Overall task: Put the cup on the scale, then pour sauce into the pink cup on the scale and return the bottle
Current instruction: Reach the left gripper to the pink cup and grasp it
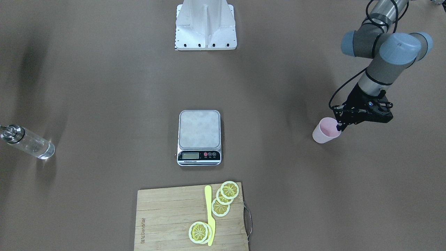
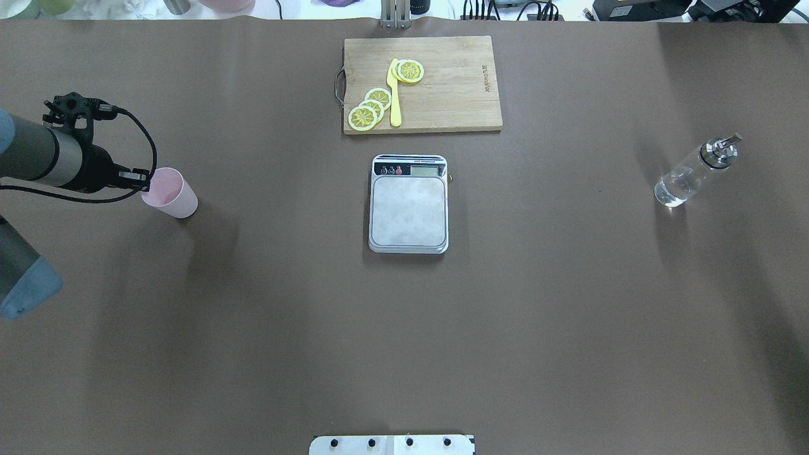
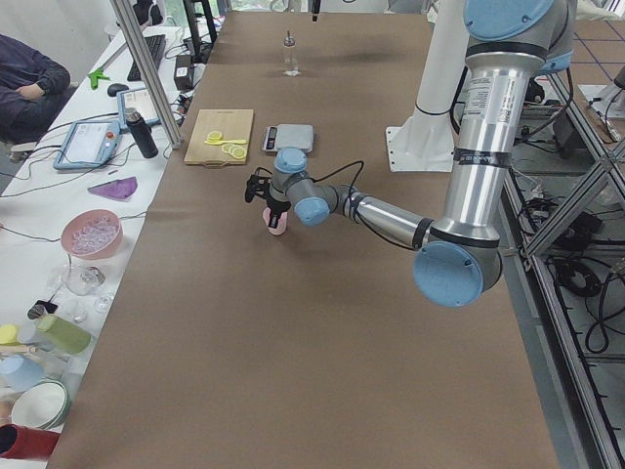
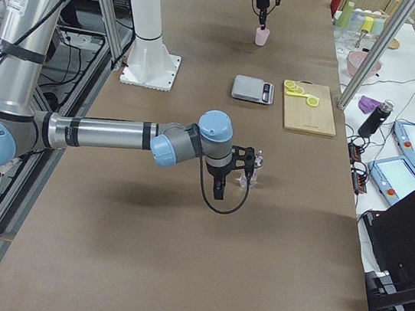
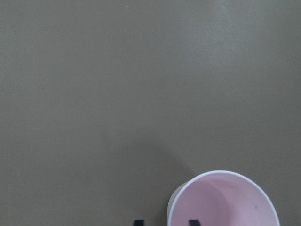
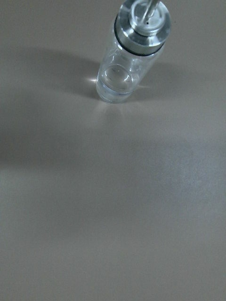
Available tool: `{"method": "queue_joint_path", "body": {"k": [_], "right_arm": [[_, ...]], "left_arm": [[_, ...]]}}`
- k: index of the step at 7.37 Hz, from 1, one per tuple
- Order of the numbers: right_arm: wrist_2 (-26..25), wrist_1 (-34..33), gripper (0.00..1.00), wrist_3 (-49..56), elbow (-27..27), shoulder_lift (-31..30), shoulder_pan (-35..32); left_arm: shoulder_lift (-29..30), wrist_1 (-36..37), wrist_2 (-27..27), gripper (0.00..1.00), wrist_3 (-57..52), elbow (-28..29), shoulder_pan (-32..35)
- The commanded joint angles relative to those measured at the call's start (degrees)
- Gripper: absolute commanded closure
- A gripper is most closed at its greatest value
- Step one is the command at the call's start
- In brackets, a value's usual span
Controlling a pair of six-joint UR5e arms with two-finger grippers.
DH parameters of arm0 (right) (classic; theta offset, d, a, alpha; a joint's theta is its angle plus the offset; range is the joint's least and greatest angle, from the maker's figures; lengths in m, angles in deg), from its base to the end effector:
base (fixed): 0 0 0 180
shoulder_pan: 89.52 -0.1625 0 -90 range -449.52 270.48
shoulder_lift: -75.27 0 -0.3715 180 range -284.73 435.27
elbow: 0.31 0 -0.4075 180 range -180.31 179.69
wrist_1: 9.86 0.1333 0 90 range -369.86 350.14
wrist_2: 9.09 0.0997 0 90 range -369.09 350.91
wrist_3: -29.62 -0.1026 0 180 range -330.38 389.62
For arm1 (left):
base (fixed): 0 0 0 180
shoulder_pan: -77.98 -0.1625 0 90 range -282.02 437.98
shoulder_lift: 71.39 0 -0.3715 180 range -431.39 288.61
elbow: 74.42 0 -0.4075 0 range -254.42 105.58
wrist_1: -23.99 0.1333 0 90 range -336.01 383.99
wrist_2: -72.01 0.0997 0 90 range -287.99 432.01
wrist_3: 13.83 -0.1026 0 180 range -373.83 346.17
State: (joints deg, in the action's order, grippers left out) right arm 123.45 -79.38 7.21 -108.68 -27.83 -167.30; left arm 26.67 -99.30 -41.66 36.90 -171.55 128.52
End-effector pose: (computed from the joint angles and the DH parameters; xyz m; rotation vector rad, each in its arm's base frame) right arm -0.0315 -0.4477 0.5117 0.1916 -0.8231 0.0003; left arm 0.2986 -0.5077 0.4112 0.3133 0.8633 -0.0079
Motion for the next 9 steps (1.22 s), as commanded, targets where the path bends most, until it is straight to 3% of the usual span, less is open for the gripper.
{"method": "queue_joint_path", "body": {"k": [1, 5, 7, 9], "right_arm": [[0.0, 0.0, 0.01, 0.0, 0.0, 0.0, 0.0], [0.0, 0.0, 0.01, 0.0, 0.0, 0.0, 0.0], [0.0, 0.0, 0.01, 0.0, 0.0, 0.0, 0.0], [0.0, 0.0, 0.01, -0.1, 0.0, 0.0, 0.0]], "left_arm": [[1.7, 0.8, -0.1, 1.00, 0.5, -1.0, 0.1], [17.9, 17.4, 0.1, 1.00, 11.5, -1.9, -1.6], [24.2, 22.4, 0.3, 1.00, 17.2, -1.7, -4.5], [29.4, 27.1, 5.0, 1.00, 23.8, -1.7, -8.5]]}}
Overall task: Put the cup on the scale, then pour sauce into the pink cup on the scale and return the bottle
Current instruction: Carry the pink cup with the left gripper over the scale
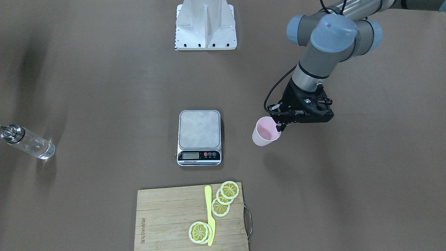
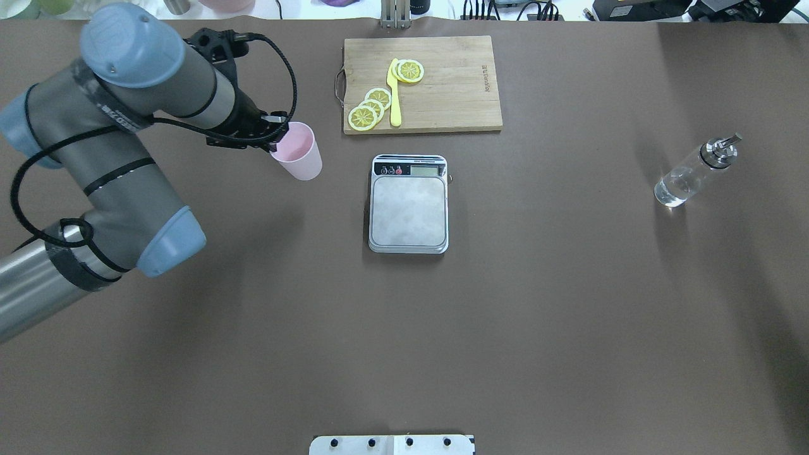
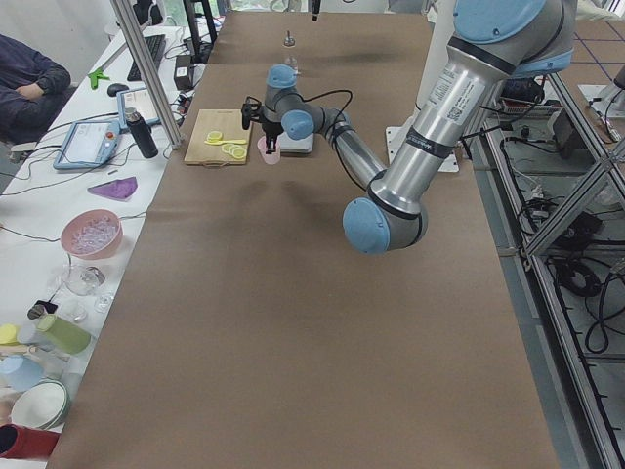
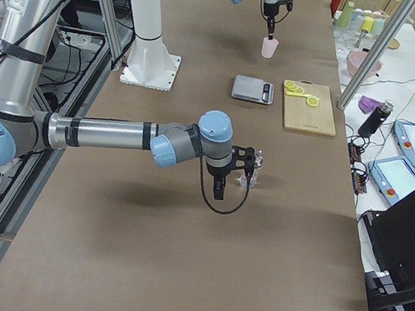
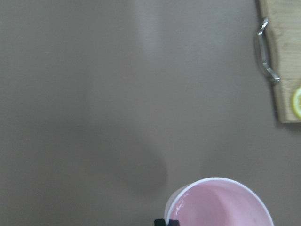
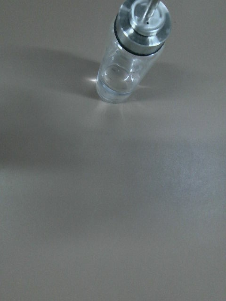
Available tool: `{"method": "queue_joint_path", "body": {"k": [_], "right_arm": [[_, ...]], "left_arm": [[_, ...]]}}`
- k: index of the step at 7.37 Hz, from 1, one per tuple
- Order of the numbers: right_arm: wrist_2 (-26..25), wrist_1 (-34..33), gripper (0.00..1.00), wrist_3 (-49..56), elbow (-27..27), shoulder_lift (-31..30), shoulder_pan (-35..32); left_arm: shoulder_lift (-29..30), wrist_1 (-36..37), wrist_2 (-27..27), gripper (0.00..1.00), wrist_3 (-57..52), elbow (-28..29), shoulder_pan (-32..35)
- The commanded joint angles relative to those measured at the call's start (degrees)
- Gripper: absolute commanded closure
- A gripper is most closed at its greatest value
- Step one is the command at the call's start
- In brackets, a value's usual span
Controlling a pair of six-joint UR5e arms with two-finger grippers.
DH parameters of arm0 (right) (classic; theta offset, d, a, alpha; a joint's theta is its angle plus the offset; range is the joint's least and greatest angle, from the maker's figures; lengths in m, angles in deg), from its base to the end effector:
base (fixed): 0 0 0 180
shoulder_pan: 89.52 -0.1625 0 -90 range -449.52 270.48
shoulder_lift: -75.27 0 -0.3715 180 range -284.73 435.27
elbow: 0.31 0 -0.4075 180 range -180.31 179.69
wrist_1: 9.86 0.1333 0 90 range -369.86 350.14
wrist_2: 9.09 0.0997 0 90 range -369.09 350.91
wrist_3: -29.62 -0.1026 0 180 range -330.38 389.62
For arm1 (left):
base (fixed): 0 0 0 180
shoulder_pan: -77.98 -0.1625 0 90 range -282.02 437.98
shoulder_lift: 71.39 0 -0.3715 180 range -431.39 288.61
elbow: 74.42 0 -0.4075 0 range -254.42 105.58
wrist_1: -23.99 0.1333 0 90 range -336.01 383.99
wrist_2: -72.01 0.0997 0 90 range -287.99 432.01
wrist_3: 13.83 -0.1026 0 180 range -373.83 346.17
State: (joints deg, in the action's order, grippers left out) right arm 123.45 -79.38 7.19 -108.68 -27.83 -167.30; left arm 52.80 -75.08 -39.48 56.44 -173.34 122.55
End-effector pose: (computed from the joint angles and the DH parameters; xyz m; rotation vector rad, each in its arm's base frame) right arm -0.0315 -0.4477 0.5117 0.1915 -0.8231 0.0007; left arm 0.3908 -0.5193 0.1711 0.1838 0.9483 -0.2287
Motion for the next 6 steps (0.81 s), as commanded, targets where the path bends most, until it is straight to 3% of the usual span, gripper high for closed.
{"method": "queue_joint_path", "body": {"k": [1, 6], "right_arm": [[0.0, 0.0, 0.01, 0.0, 0.0, 0.0, 0.0], [0.0, 0.0, 0.01, -0.2, 0.0, 0.0, 0.0]], "left_arm": [[5.1, 3.4, 3.1, 1.00, 6.1, 0.2, -3.6], [13.8, 10.7, 9.7, 1.00, 10.6, 3.0, -10.5]]}}
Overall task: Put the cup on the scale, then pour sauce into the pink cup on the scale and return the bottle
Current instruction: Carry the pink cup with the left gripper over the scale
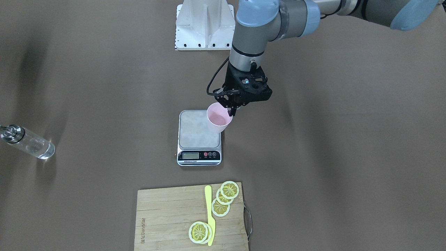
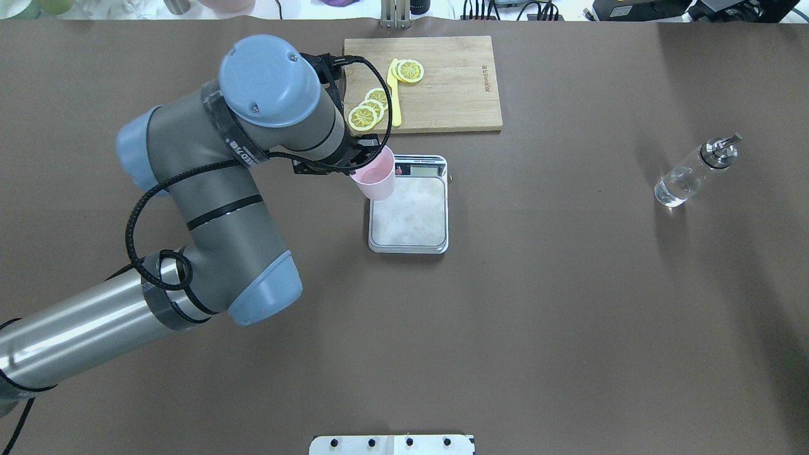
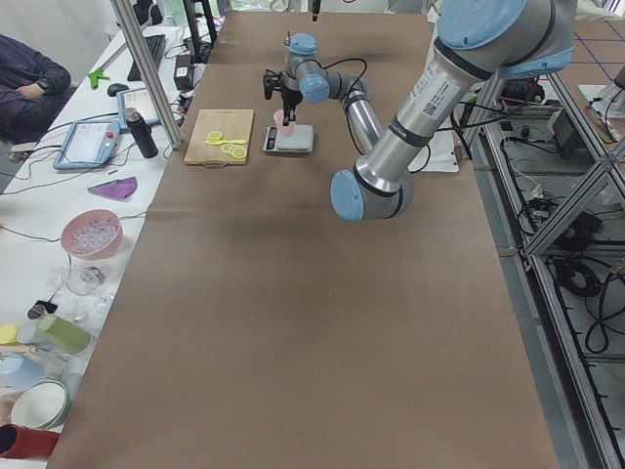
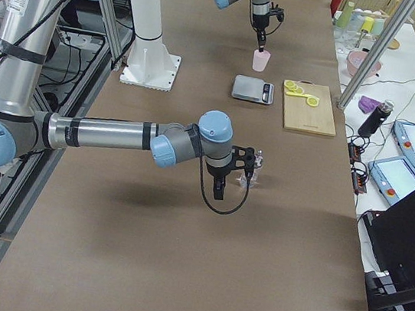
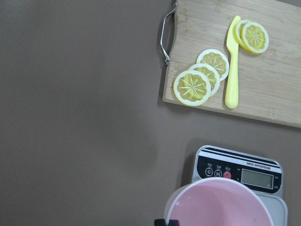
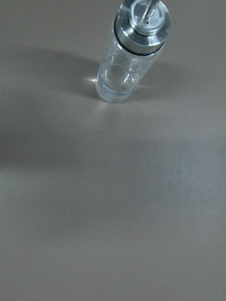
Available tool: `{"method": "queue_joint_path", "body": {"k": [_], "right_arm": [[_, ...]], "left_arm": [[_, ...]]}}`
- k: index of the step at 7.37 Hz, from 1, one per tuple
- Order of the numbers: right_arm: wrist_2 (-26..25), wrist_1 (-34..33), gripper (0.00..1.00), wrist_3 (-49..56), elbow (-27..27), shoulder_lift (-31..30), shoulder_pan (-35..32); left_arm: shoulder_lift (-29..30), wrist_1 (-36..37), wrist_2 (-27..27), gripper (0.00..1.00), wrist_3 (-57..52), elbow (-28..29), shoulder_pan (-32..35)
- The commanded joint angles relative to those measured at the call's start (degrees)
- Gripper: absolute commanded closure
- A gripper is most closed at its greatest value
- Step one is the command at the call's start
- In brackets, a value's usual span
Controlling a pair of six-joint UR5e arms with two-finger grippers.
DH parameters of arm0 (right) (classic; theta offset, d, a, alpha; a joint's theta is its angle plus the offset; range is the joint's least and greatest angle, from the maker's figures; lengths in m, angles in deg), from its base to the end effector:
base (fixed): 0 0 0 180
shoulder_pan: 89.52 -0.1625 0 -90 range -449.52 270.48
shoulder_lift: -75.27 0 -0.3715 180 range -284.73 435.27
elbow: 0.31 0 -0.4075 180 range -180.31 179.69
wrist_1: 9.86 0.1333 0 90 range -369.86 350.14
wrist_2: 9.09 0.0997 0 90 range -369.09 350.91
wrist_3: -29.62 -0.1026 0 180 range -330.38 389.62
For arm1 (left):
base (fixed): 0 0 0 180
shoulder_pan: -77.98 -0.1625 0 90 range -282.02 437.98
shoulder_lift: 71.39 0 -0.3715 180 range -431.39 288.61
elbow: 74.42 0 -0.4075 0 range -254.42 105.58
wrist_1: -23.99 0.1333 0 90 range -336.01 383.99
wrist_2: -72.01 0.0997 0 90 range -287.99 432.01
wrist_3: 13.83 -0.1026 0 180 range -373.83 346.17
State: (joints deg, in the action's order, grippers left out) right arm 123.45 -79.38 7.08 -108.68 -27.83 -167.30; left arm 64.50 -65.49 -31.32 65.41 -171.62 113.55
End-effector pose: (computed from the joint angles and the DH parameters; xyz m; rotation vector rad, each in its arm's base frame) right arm -0.0315 -0.4477 0.5117 0.1907 -0.8233 0.0025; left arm 0.4660 -0.4681 0.0768 0.1612 0.9278 -0.2940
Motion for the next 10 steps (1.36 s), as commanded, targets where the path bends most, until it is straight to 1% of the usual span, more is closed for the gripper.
{"method": "queue_joint_path", "body": {"k": [1, 2, 3, 4, 7, 9, 10], "right_arm": [[0.0, 0.0, 0.01, -0.1, 0.0, 0.0, 0.0], [0.0, 0.0, 0.01, -0.1, 0.0, 0.0, 0.0], [0.0, 0.0, 0.01, -0.1, -0.1, 0.0, 0.0], [0.0, 0.0, 0.00, -0.1, -0.1, 0.0, 0.0], [0.0, 0.0, 0.01, -0.2, -0.1, 0.0, 0.0], [0.0, 0.0, 0.01, -0.1, -0.1, 0.0, 0.0], [0.0, 0.0, 0.00, -0.1, 0.0, 0.0, 0.0]], "left_arm": [[3.1, 1.1, 3.0, 1.00, 1.7, 2.4, -2.4], [4.2, 1.1, 3.4, 1.00, 1.8, 4.5, -2.7], [5.6, 1.1, 5.6, 1.00, 1.7, 7.3, -2.9], [5.7, 1.1, 5.8, 1.00, 1.7, 8.2, -3.9], [5.4, 1.1, 5.9, 1.00, 1.7, 8.2, -4.1], [5.5, 1.1, 7.7, 1.00, 1.7, 8.3, -5.7], [5.6, 1.0, 7.8, 1.00, 1.7, 8.3, -5.8]]}}
